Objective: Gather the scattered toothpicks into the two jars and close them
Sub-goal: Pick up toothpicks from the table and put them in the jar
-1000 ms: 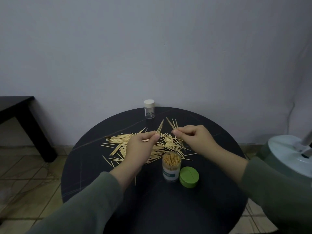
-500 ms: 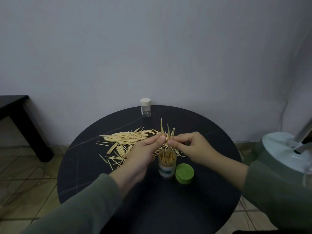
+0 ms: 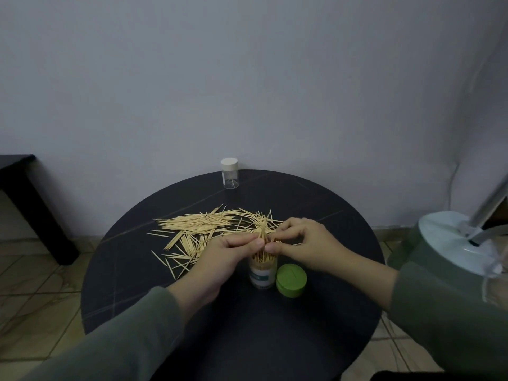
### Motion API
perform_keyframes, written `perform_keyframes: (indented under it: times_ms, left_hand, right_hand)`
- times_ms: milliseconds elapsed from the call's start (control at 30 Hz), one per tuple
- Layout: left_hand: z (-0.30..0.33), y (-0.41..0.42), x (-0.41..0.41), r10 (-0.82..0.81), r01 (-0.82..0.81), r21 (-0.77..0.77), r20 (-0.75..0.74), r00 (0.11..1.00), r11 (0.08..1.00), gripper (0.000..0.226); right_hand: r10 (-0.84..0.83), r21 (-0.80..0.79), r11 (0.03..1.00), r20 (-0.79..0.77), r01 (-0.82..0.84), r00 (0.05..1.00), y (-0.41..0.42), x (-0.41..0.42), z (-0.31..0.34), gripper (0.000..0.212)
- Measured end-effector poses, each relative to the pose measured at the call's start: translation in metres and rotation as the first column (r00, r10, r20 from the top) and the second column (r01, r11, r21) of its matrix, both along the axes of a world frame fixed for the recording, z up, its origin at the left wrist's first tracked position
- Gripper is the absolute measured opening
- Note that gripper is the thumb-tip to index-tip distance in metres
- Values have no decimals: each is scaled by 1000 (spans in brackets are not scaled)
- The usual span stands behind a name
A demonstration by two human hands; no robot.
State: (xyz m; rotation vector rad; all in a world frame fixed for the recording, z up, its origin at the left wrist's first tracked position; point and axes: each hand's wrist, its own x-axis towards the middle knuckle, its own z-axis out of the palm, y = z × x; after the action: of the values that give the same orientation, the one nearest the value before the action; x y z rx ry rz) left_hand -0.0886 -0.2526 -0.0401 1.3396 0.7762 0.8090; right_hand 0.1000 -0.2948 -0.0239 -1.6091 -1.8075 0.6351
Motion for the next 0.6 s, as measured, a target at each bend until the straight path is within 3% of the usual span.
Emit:
perform_keyframes:
  times_ms: [167, 267, 467, 567, 600]
  left_hand:
    - [2, 4, -7, 23, -20, 64, -44, 999, 998, 37]
    - [5, 8, -10, 41, -10, 204, -151, 988, 979, 34]
    - [9, 8, -7, 138, 34, 503, -301, 944, 864, 13]
    - [9, 12, -10, 175, 76, 605, -345, 922, 792, 7]
    - [9, 14, -11, 200, 83, 647, -351, 915, 758, 8]
  right_hand:
    - [-6, 14, 1000, -66, 7, 998, -1, 5, 3, 29]
    - [6, 36, 999, -67, -4, 998, -2, 6, 3, 22]
    - [-45, 56, 998, 42, 43, 998, 1, 0, 3, 36]
    - [-17, 47, 999, 75, 14, 997, 2, 0, 10, 19]
    - [1, 37, 999, 74, -4, 997, 1, 1, 13, 23]
